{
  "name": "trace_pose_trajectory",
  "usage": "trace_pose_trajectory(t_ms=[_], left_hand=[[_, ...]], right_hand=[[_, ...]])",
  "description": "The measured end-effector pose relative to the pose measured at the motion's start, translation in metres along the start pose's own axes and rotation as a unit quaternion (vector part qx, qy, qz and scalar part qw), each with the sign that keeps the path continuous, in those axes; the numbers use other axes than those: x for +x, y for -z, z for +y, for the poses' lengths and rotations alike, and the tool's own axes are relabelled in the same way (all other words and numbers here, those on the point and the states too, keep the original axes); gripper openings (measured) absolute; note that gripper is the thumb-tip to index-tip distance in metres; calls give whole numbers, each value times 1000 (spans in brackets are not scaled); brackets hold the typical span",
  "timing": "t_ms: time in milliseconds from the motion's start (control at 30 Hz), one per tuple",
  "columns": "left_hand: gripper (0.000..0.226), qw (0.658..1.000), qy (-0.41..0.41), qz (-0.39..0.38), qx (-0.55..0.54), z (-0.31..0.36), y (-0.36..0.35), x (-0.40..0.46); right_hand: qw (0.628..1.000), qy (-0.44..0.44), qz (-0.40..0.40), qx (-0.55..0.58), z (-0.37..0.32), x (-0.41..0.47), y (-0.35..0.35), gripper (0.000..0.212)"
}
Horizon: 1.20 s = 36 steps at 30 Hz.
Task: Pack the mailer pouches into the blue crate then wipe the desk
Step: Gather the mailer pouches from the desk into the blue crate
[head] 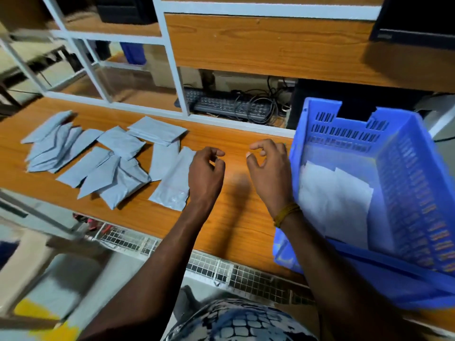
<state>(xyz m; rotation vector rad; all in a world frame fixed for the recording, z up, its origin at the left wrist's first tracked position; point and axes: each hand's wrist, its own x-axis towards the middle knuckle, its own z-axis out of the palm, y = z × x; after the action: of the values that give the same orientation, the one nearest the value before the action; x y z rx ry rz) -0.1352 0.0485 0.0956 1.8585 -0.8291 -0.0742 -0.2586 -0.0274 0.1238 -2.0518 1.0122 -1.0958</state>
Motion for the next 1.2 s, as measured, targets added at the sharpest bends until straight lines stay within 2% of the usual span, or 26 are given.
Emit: trace_pose_trajectory(t_ms=[267,500,733,833,933,1067,1200], left_hand=[[21,996,54,1,71,-65,40,14],[26,991,79,-15,107,-115,69,39],[41,970,132,-132,153,-164,80,82],[47,958,137,-189,169,-188,80,98],[50,946,93,-241,194,-210,80,115],[56,895,19,-325,304,-239,79,131],[52,892,-39,-295,340,-244,84,119]], right_hand=[[994,-14,-111,-19,-29,-15,-83,18],[981,-54,-173,-62,-31,-20,-157,21],[934,-89,-290,-190,-22,-21,-232,44],[920,-104,-305,-222,-18,-24,-256,54],[908,-124,-327,-229,-17,-23,-274,62],[888,-160,-355,-245,-10,-23,-286,68],[891,-173,-309,-283,1,-24,-290,60]])
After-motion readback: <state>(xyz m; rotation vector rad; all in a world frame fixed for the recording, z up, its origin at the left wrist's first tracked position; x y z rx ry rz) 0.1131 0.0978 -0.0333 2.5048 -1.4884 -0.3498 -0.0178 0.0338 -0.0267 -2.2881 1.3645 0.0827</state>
